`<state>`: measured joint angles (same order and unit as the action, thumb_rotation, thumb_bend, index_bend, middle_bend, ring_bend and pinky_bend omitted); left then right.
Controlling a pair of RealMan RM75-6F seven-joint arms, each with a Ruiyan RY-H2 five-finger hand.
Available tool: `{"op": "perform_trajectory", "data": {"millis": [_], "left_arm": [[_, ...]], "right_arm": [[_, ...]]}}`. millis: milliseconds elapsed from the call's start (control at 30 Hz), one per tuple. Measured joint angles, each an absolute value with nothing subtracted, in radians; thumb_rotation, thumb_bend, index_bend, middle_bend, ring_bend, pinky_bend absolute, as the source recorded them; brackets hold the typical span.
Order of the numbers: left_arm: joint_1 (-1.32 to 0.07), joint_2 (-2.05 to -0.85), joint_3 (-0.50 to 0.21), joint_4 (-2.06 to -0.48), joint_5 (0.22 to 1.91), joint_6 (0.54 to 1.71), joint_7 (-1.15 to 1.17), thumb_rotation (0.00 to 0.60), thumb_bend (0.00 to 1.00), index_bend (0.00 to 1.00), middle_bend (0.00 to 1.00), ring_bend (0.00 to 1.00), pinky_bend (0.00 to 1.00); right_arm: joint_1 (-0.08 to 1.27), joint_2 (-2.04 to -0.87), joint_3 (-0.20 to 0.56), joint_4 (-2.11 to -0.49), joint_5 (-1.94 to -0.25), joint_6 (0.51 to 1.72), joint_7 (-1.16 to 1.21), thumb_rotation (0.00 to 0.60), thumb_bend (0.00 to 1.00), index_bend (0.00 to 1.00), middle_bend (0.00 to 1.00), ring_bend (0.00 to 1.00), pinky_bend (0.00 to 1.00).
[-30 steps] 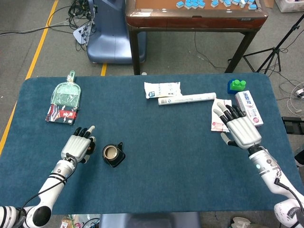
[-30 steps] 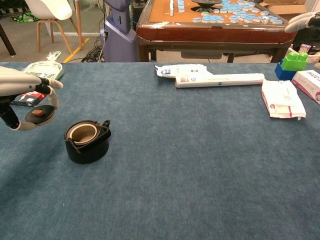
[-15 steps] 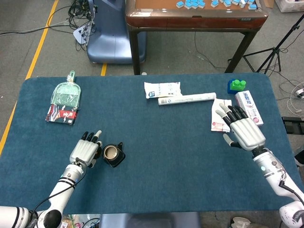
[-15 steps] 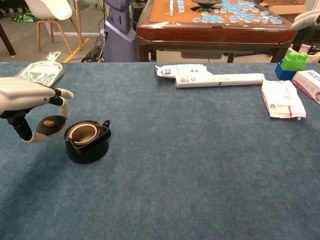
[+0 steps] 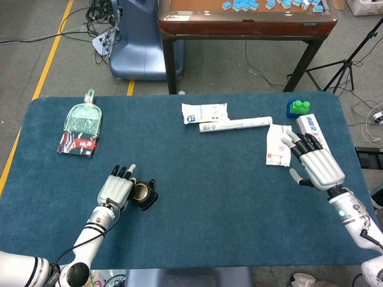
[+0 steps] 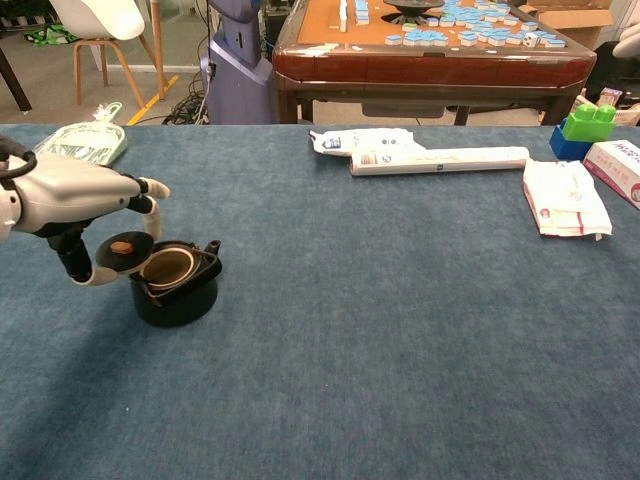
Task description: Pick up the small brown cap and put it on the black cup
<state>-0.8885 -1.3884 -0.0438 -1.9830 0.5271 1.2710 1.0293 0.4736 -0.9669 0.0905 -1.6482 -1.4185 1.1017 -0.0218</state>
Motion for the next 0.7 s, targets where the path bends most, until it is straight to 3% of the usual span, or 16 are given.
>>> {"op": "perform_trajectory", "data": {"millis": [700], "left_arm": [[-0.964, -1.404, -0.074, -2.033, 0.42, 1.325, 1.097, 0.6, 0.32, 0.32, 0.0, 0.0, 0.0]], "right_arm": [[0.462, -0.981, 0.088, -1.582, -1.454, 1.102, 0.066, 0.6, 0.43, 0.01, 0.0, 0.0, 0.0]]}}
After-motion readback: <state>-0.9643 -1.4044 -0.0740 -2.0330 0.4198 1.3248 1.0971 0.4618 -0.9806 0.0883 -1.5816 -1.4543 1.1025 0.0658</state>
